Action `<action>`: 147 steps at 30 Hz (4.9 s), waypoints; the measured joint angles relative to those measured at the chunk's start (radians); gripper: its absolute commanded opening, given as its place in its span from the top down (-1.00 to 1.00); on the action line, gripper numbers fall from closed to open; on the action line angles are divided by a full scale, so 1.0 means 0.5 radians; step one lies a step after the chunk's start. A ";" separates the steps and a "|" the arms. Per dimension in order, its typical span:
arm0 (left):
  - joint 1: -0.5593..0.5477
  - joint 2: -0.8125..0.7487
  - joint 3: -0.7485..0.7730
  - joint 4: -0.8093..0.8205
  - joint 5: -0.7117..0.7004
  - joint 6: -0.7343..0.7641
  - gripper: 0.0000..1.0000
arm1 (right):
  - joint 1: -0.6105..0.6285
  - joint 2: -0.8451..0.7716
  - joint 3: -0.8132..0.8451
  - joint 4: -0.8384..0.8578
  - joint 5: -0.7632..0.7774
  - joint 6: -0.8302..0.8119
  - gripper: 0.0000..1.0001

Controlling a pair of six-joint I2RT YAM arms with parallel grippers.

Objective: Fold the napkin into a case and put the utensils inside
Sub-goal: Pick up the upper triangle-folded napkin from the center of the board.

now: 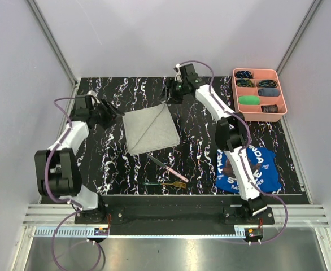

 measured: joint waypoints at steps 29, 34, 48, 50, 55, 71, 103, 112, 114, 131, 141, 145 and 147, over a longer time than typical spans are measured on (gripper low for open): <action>0.763 -0.396 -0.009 -0.626 -0.365 -0.409 -0.23 | 1.224 0.066 0.291 -0.806 1.396 -0.639 -0.09; 0.772 -0.381 -0.040 -0.610 -0.314 -0.409 -0.22 | 1.253 0.118 0.327 -0.811 1.420 -0.681 0.00; 0.775 -0.301 -0.072 -0.558 -0.211 -0.409 -0.22 | 1.303 0.154 0.355 -0.739 1.405 -0.752 0.01; 0.776 -0.288 -0.072 -0.555 -0.201 -0.409 -0.22 | 1.303 0.182 0.355 -0.728 1.395 -0.755 0.02; 0.776 -0.266 -0.072 -0.549 -0.194 -0.407 -0.23 | 1.303 0.227 0.352 -0.719 1.392 -0.764 0.04; 0.778 -0.201 -0.103 -0.429 -0.083 -0.323 -0.35 | 1.301 0.117 0.089 -0.567 1.512 -0.874 0.98; 0.260 0.671 -0.077 0.528 0.482 -0.606 -0.49 | 1.047 -0.364 -0.394 -0.328 1.068 -0.789 1.00; 0.205 0.842 0.090 0.511 0.393 -0.635 -0.38 | 1.044 -0.383 -0.439 -0.288 1.023 -0.779 1.00; 0.188 0.870 0.135 0.491 0.368 -0.636 -0.37 | 1.042 -0.391 -0.448 -0.283 1.021 -0.779 1.00; 0.096 1.035 0.323 0.346 0.232 -0.636 0.22 | 0.993 -0.499 -0.539 -0.187 0.975 -0.757 1.00; 0.096 1.045 0.488 0.233 0.220 -0.597 1.00 | 0.993 -0.511 -0.587 -0.143 0.949 -0.745 1.00; 0.122 0.989 0.502 0.156 0.218 -0.561 1.00 | 0.995 -0.514 -0.587 -0.120 0.882 -0.734 1.00; 0.161 0.908 0.463 0.135 0.219 -0.549 1.00 | 1.008 -0.517 -0.587 -0.119 0.861 -0.727 1.00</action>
